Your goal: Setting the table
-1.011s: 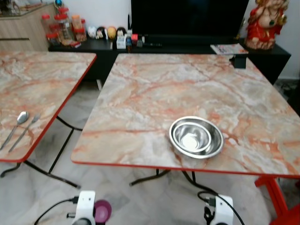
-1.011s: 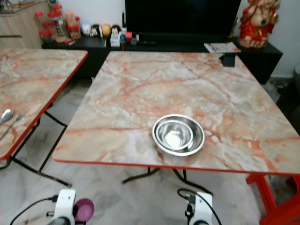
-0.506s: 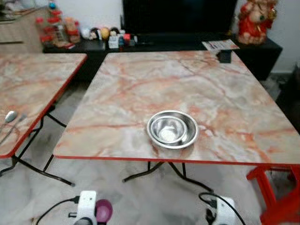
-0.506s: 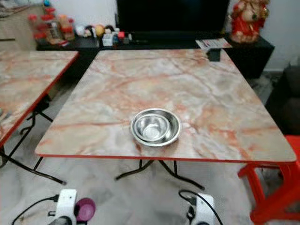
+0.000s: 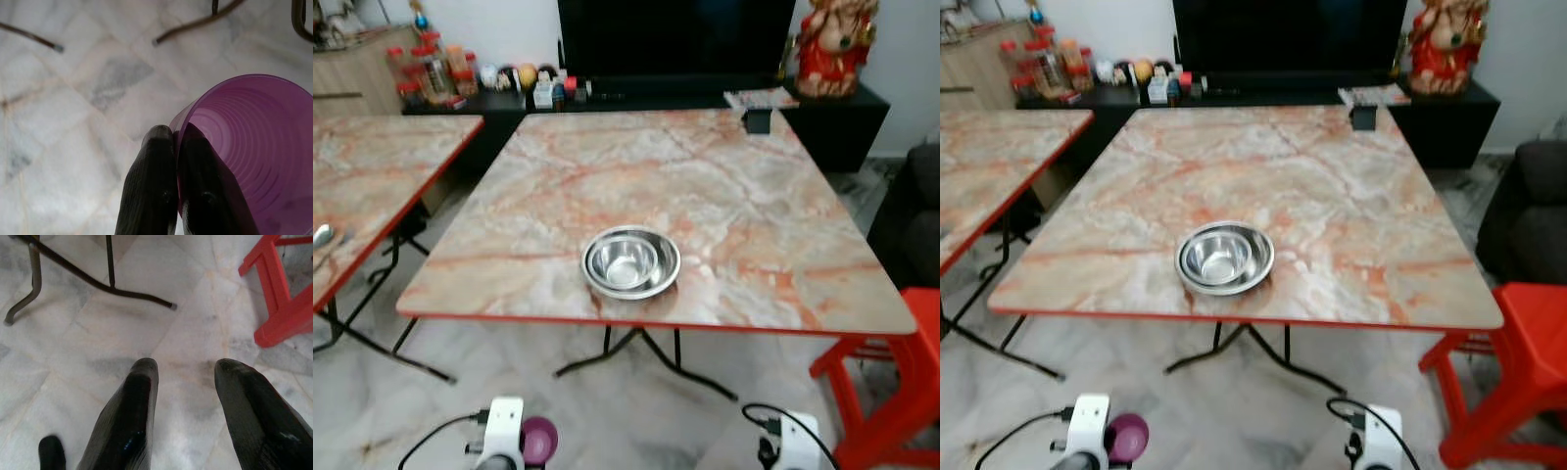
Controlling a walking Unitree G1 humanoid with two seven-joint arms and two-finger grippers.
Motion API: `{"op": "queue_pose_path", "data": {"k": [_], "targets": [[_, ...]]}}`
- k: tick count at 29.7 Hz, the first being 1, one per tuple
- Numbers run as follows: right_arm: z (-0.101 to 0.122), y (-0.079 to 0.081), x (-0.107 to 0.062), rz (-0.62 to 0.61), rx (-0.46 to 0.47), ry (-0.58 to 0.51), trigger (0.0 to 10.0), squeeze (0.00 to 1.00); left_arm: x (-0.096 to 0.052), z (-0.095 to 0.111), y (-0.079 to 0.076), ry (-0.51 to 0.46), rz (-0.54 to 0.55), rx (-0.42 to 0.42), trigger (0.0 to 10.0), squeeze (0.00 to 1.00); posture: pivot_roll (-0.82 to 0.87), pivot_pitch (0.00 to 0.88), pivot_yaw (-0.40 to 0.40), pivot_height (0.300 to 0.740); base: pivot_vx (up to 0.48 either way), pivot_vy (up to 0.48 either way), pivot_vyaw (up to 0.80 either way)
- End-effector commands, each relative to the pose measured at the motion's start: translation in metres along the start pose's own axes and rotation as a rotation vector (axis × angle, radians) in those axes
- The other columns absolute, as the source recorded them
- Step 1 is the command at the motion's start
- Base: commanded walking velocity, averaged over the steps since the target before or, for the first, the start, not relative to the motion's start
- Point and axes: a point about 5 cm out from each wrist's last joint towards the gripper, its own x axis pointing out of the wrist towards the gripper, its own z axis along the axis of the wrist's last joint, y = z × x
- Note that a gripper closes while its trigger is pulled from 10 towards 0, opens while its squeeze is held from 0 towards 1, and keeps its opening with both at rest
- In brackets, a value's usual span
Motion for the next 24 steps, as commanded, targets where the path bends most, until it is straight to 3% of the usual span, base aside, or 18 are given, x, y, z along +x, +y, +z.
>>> {"op": "queue_pose_path", "data": {"k": [1, 21, 24], "targets": [[0.0009, 0.0046, 0.0004, 0.013, 0.004, -0.002, 10.0, 0.0, 0.0009, 0.0031, 0.0022, -0.006, 0.009, 0.005, 10.0, 0.0, -0.05, 0.0, 0.005, 0.74, 0.0, -0.24, 0.0], [0.0033, 0.0023, 0.0011, 0.019, -0.012, -0.006, 10.0, 0.0, 0.0001, 0.0, -0.0011, 0.001, 0.019, 0.003, 10.0, 0.0, -0.04, 0.0, -0.012, 0.74, 0.0, -0.305, 0.0], [0.0033, 0.0012, 0.001, 0.016, -0.012, -0.006, 10.0, 0.0, 0.0002, -0.0002, -0.0016, 0.006, 0.021, -0.004, 10.0, 0.0, -0.04, 0.0, -0.015, 0.74, 0.0, 0.0, 0.0]]}}
